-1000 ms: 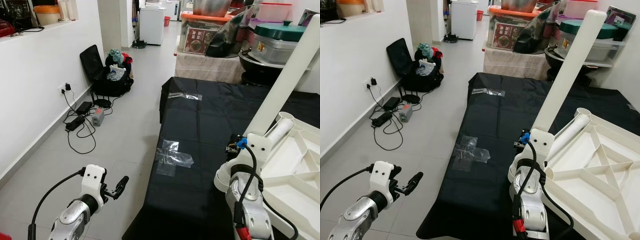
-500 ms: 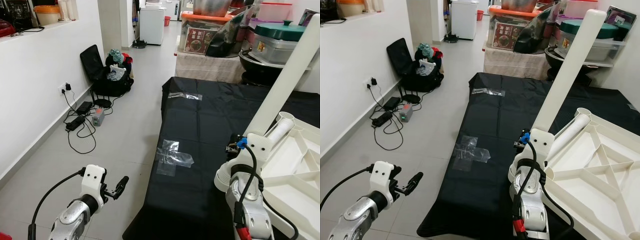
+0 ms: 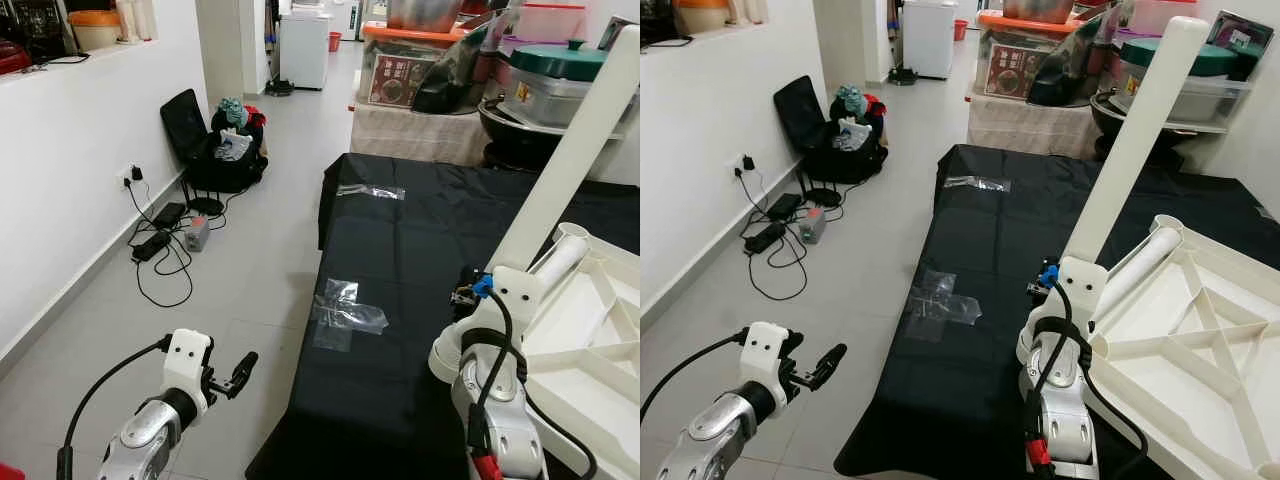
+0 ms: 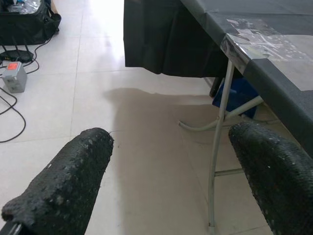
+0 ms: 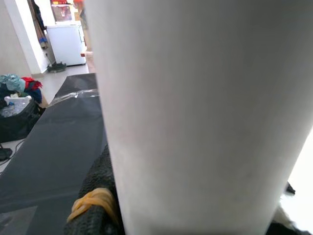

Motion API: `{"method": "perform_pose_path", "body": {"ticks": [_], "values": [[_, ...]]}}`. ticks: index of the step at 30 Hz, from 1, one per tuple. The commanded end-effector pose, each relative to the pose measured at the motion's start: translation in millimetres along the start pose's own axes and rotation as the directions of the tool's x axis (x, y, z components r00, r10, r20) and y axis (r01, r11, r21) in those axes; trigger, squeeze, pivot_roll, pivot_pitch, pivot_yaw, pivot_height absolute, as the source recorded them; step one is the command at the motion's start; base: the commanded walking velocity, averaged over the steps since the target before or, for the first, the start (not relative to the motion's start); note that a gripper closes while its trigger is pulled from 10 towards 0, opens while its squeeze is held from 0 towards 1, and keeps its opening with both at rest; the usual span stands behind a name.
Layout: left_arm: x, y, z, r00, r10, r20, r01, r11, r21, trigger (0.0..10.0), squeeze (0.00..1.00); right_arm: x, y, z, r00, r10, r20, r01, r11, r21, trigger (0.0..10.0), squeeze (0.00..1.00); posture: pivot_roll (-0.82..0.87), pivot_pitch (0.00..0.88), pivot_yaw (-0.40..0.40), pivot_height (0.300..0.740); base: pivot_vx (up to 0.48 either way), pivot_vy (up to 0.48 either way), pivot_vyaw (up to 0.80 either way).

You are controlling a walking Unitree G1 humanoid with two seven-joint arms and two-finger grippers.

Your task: Building children table

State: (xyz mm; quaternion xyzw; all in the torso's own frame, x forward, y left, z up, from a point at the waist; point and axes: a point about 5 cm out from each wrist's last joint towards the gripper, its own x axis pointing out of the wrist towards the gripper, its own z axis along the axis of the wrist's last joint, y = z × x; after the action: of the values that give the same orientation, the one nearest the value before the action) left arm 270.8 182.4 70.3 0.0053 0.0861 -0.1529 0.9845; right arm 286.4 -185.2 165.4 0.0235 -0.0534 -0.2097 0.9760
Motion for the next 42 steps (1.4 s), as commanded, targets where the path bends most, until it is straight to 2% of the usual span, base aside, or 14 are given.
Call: {"method": "perform_pose_path", "body": {"ticks": [1, 16, 18, 20, 22, 24, 25, 27, 31, 35, 38, 39, 40, 42], "values": [[1.6, -3.9, -3.6, 1.000, -0.013, -0.010, 0.013, 1.000, -0.001, 10.0, 0.00, -0.5, -2.7, 6.3, 0.999, -0.013, 0.043, 0.013, 1.000, -0.004, 10.0, 0.00, 0.08, 0.000, -0.056, 0.740, 0.000, 0.000, 0.00], [2.2, -3.4, -3.6, 1.000, -0.016, -0.011, 0.016, 1.000, 0.004, 10.0, 0.00, -0.2, -1.7, 11.0, 0.997, -0.021, 0.070, 0.021, 1.000, 0.003, 10.0, 0.00, 0.09, 0.000, -0.054, 0.740, 0.000, 0.000, 0.00], [-0.3, 14.6, 1.8, 1.000, -0.007, -0.009, 0.008, 0.998, 0.067, 10.0, 0.00, 1.1, 9.1, 16.6, 0.997, 0.053, 0.059, -0.060, 0.991, 0.120, 10.0, 0.00, 0.08, 0.000, -0.052, 0.740, 0.000, 0.000, 0.00], [-1.1, 19.7, 3.6, 1.000, -0.005, -0.008, 0.005, 0.996, 0.084, 10.0, 0.00, 1.3, 12.2, 18.3, 0.995, 0.075, 0.058, -0.083, 0.985, 0.152, 10.0, 0.00, 0.08, 0.000, -0.052, 0.740, 0.000, 0.000, 0.00], [-12.5, 65.1, 10.2, 0.996, 0.028, -0.081, -0.003, 0.956, 0.294, 10.0, 0.00, 7.3, 21.3, 35.2, 0.982, 0.150, 0.116, -0.172, 0.963, 0.209, 10.0, 0.00, 0.09, 0.000, -0.060, 0.740, 0.000, 0.000, 0.00], [-26.6, 110.3, 26.5, 0.986, 0.110, -0.127, -0.047, 0.904, 0.425, 10.0, 0.00, 16.6, 25.4, 57.0, 0.962, 0.188, 0.200, -0.230, 0.949, 0.214, 10.0, 0.00, 0.10, 0.000, -0.060, 0.740, 0.000, 0.000, 0.00], [-26.6, 110.3, 26.5, 0.986, 0.110, -0.127, -0.047, 0.904, 0.425, 10.0, 0.00, 16.6, 25.4, 57.0, 0.962, 0.188, 0.200, -0.230, 0.949, 0.214, 10.0, 0.00, 0.10, 0.000, -0.060, 0.740, 0.000, 0.000, 0.00], [-34.8, 136.2, 46.5, 0.977, 0.177, -0.115, -0.100, 0.869, 0.485, 10.0, 0.00, 26.5, 25.5, 78.1, 0.941, 0.192, 0.278, -0.252, 0.947, 0.199, 10.0, 0.00, 0.11, 0.000, -0.061, 0.740, 0.000, 0.000, 0.00], [-37.9, 155.6, 72.1, 0.971, 0.230, -0.066, -0.162, 0.834, 0.527, 10.0, 0.00, 34.0, 29.3, 100.9, 0.912, 0.206, 0.354, -0.289, 0.936, 0.202, 10.0, 0.00, 0.11, 0.000, -0.067, 0.740, 0.000, 0.000, 0.00], [-32.3, 153.9, 85.9, 0.976, 0.216, -0.013, -0.177, 0.834, 0.523, 10.0, 0.00, 33.0, 35.9, 103.3, 0.900, 0.243, 0.361, -0.332, 0.920, 0.209, 10.0, 0.00, 0.11, 0.000, -0.067, 0.740, 0.000, 0.000, 0.00], [-1.7, 116.9, 128.1, 0.984, 0.022, 0.178, -0.108, 0.866, 0.488, 10.0, 0.00, 18.4, 63.5, 92.4, 0.843, 0.433, 0.318, -0.510, 0.832, 0.217, 10.0, 0.00, 0.12, 0.000, -0.076, 0.740, 0.000, 0.000, 0.00], [-1.7, 116.9, 128.1, 0.984, 0.022, 0.178, -0.108, 0.866, 0.488, 10.0, 0.00, 18.4, 63.5, 92.4, 0.843, 0.433, 0.318, -0.510, 0.832, 0.217, 10.0, 0.00, 0.12, 0.000, -0.076, 0.740, 0.000, 0.000, 0.00], [8.6, 97.8, 139.8, 0.970, -0.063, 0.234, -0.058, 0.877, 0.477, 10.0, 0.00, 12.4, 72.0, 88.0, 0.815, 0.496, 0.300, -0.566, 0.794, 0.221, 10.0, 0.00, 0.11, 0.000, -0.075, 0.740, 0.000, 0.000, 0.00], [8.6, 97.8, 139.8, 0.970, -0.063, 0.234, -0.058, 0.877, 0.477, 10.0, 0.00, 12.4, 72.0, 88.0, 0.815, 0.496, 0.300, -0.566, 0.794, 0.221, 10.0, 0.00, 0.11, 0.000, -0.075, 0.740, 0.000, 0.000, 0.00]]}}
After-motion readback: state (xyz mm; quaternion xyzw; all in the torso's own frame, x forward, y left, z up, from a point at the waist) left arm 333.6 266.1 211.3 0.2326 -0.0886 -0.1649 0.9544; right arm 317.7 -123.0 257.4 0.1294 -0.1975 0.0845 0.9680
